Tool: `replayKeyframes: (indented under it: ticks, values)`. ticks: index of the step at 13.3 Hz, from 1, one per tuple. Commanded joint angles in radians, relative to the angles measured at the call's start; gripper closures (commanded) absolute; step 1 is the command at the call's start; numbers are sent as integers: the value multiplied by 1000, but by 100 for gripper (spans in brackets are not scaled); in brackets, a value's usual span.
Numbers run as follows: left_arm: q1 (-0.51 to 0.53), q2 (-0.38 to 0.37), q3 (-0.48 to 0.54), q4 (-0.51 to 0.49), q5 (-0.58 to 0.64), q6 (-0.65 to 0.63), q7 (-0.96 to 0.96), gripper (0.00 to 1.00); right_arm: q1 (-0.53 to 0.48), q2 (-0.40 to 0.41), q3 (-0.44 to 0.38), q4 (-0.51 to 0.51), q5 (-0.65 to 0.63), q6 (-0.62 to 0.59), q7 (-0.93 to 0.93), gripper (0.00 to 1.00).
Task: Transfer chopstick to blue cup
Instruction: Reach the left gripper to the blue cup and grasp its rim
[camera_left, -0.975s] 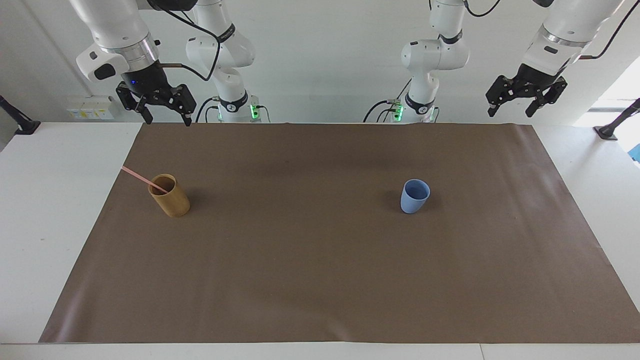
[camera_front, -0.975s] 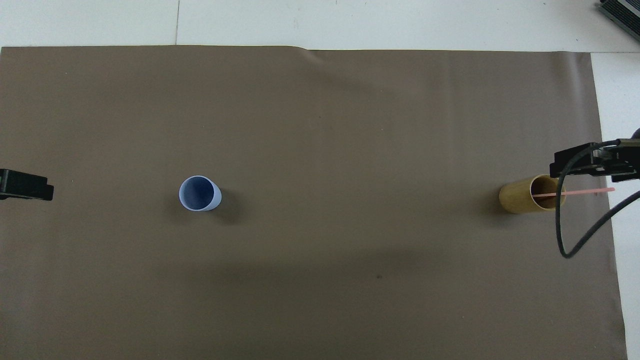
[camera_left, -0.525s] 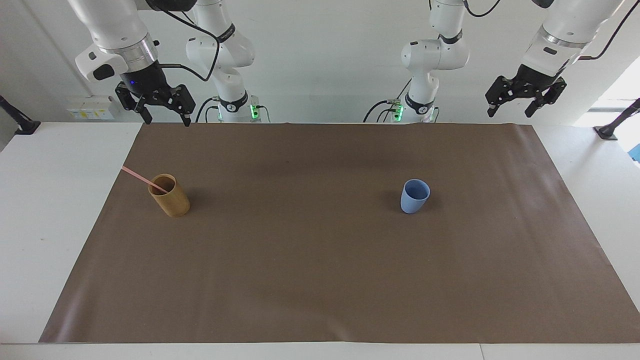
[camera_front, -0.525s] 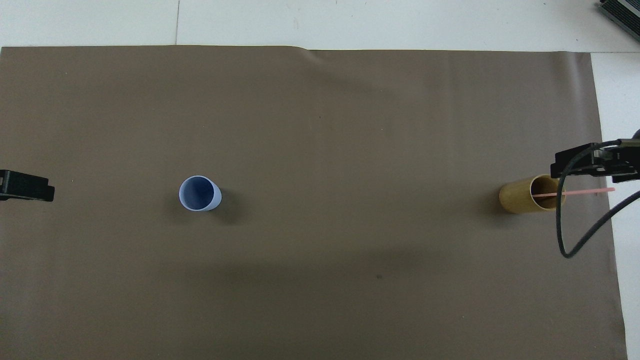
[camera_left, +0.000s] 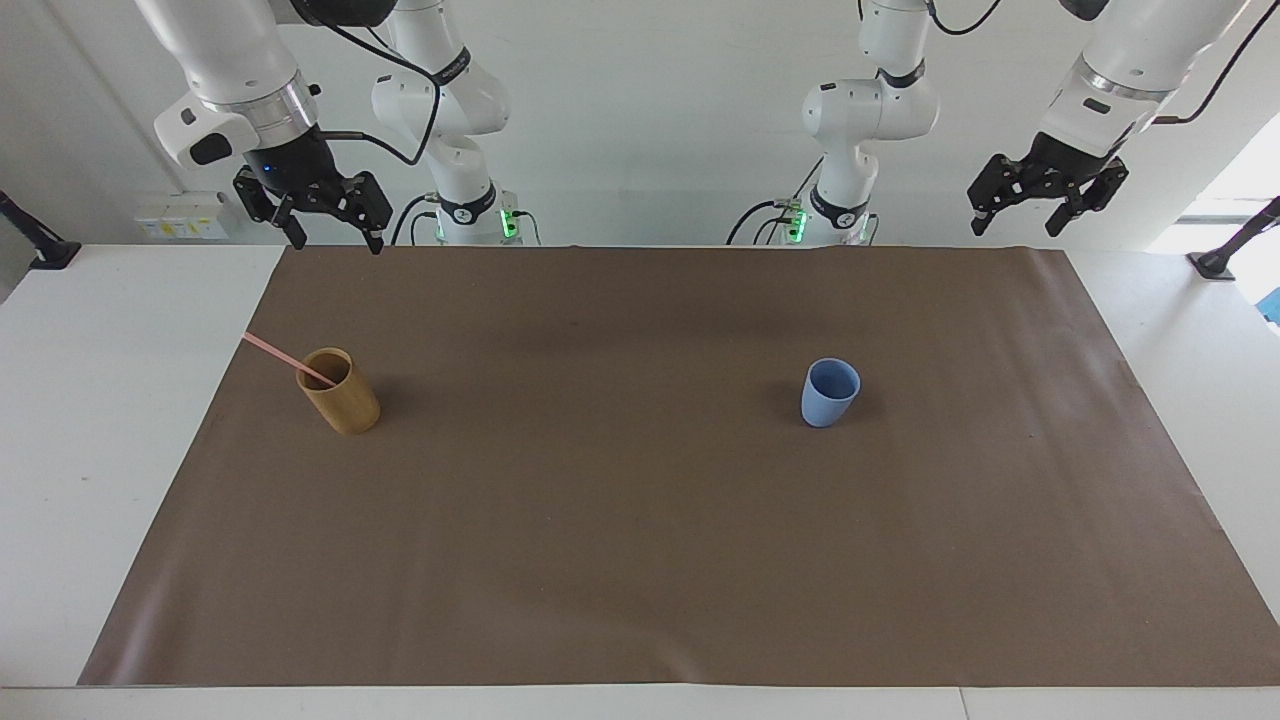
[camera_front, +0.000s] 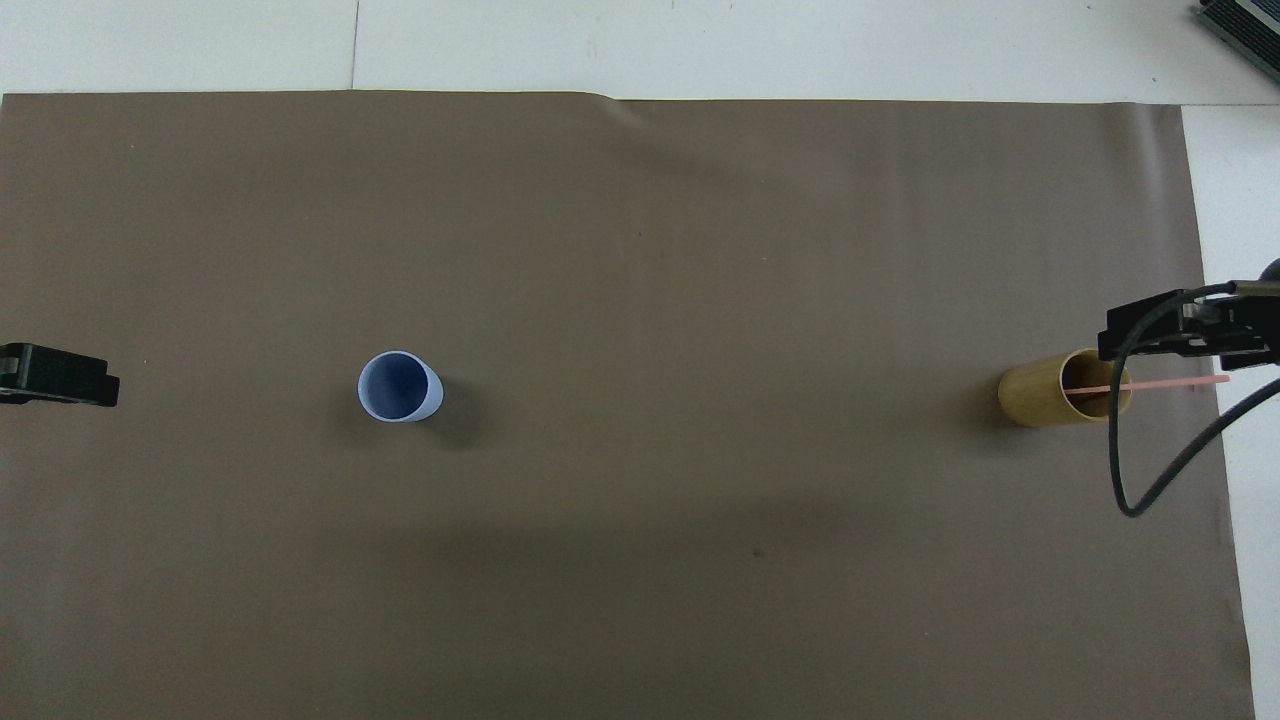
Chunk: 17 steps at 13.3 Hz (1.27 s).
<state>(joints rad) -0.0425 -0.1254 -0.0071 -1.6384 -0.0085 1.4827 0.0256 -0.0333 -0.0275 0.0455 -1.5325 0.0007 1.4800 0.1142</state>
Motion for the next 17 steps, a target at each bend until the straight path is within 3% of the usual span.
replayKeyframes:
  ticks: [1,7,10,14,17]
  values:
    - [19,-36,-10,-116,-24,97,4,0,-14,-22,7,-25,8,17,19,0]
    - [-63,-22,-13,-392,-33,421,-64,0,-14,-22,5,-28,8,17,19,0]
    - [-102,47,-13,-431,-56,529,-113,0,-20,-22,5,-29,8,17,19,0]
    - [-178,101,-13,-564,-57,712,-217,0,-22,-22,5,-29,8,17,18,0]
    - [-178,105,-13,-572,-56,742,-227,0,-22,-22,5,-29,8,17,18,0]
